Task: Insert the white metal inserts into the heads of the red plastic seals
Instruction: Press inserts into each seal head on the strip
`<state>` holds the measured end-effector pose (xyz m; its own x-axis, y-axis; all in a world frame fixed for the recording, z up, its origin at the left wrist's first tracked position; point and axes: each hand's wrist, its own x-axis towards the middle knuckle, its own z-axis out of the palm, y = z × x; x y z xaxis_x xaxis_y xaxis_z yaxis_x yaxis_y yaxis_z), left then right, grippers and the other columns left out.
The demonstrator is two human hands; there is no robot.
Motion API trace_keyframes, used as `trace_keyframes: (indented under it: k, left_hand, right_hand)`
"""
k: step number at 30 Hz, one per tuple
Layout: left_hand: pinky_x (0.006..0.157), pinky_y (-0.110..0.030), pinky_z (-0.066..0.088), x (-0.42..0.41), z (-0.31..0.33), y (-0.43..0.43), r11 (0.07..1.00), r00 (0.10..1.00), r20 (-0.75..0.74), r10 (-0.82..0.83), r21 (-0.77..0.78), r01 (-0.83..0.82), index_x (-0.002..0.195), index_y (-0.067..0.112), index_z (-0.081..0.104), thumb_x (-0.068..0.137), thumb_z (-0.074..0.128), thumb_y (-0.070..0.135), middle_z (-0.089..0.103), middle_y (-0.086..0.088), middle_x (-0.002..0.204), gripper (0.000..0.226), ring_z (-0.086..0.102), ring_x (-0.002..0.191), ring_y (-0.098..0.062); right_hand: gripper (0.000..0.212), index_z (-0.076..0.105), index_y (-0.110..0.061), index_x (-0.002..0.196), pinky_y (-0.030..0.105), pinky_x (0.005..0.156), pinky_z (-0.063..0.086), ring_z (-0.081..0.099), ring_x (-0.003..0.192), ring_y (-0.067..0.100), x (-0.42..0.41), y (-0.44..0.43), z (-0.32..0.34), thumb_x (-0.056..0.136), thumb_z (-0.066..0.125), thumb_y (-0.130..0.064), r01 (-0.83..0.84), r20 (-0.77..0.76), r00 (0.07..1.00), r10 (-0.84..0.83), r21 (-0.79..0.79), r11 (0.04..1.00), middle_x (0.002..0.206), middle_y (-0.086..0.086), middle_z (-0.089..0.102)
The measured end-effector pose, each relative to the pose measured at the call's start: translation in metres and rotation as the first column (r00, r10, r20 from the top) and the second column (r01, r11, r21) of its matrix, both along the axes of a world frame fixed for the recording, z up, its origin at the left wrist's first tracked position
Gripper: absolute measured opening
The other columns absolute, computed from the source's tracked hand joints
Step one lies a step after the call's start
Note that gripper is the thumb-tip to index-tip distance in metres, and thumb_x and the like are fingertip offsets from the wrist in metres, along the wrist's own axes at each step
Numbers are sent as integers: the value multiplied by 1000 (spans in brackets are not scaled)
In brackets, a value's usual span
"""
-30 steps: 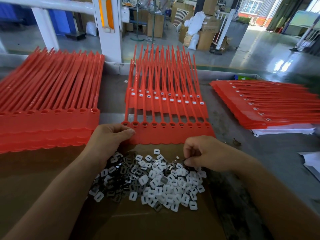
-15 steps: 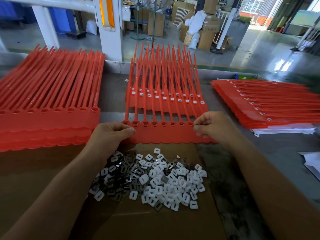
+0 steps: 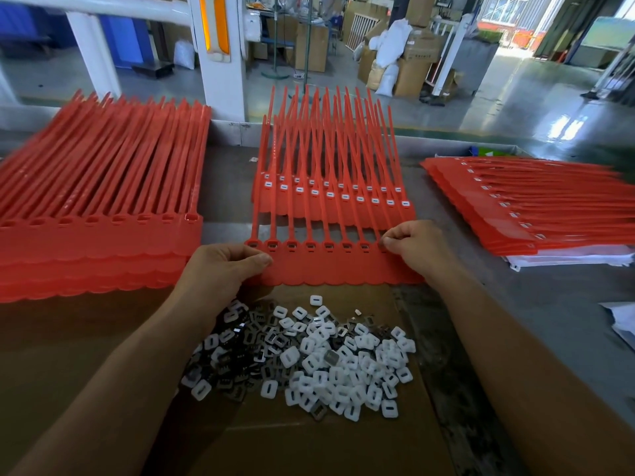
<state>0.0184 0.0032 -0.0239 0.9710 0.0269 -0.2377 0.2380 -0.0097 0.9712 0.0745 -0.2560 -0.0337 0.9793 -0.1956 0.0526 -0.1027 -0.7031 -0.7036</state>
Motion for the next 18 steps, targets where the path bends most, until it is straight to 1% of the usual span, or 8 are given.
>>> trace_keyframes:
  k: [5, 9, 10, 13, 15, 18]
  left_hand:
    - [46, -17, 49, -1, 0, 0, 1000, 1000, 5, 5, 4, -5, 72, 7, 70, 80, 65, 11, 70, -10, 69, 10, 67, 56, -17]
    - [47, -18, 50, -1, -1, 1, 1000, 1000, 3, -4, 12, 4, 70, 10, 71, 79, 66, 12, 71, -12, 72, 11, 68, 58, -18]
    - [47, -18, 50, -1, -1, 0, 1000, 1000, 5, -2, 14, 2, 69, 10, 71, 79, 65, 12, 71, -11, 71, 12, 68, 58, -18]
    - [47, -18, 49, -1, 0, 0, 1000, 1000, 3, 0, 10, 0, 69, 10, 71, 80, 65, 11, 71, -11, 69, 13, 68, 57, -18]
    - [47, -17, 49, -1, 0, 0, 1000, 1000, 5, 0, 14, 0, 70, 10, 71, 80, 65, 11, 71, -10, 69, 12, 68, 57, -17]
    - [45, -14, 48, -1, 0, -1, 1000, 1000, 22, -1, 30, 0, 74, 7, 70, 81, 64, 11, 70, -7, 67, 10, 67, 55, -13]
  right_hand:
    - [26, 61, -27, 64, 23, 64, 37, 49, 70, 0, 0, 1, 1, 86, 61, -14, -25, -30, 999, 24, -51, 998, 70, -14, 55]
    - [14, 70, -17, 78, 25, 72, 39, 52, 77, 7, 0, 2, 2, 87, 60, -15, -27, -41, 999, 23, -105, 994, 75, -9, 56]
    - [14, 69, -18, 77, 25, 72, 39, 51, 77, 7, 0, 2, 2, 87, 60, -15, -28, -41, 999, 24, -109, 994, 74, -10, 55]
    - [27, 58, -27, 63, 25, 71, 38, 48, 73, 4, 0, 2, 2, 86, 60, -13, -33, -32, 999, 29, -134, 990, 70, -15, 52]
    - [28, 55, -28, 62, 25, 69, 38, 47, 72, 3, 1, 2, 1, 85, 61, -13, -24, -20, 1000, 21, -136, 990, 70, -17, 50]
    - [25, 56, -28, 65, 26, 71, 40, 51, 79, 8, 2, 2, -1, 81, 66, -11, 14, 5, 1000, -14, -79, 997, 74, -15, 52]
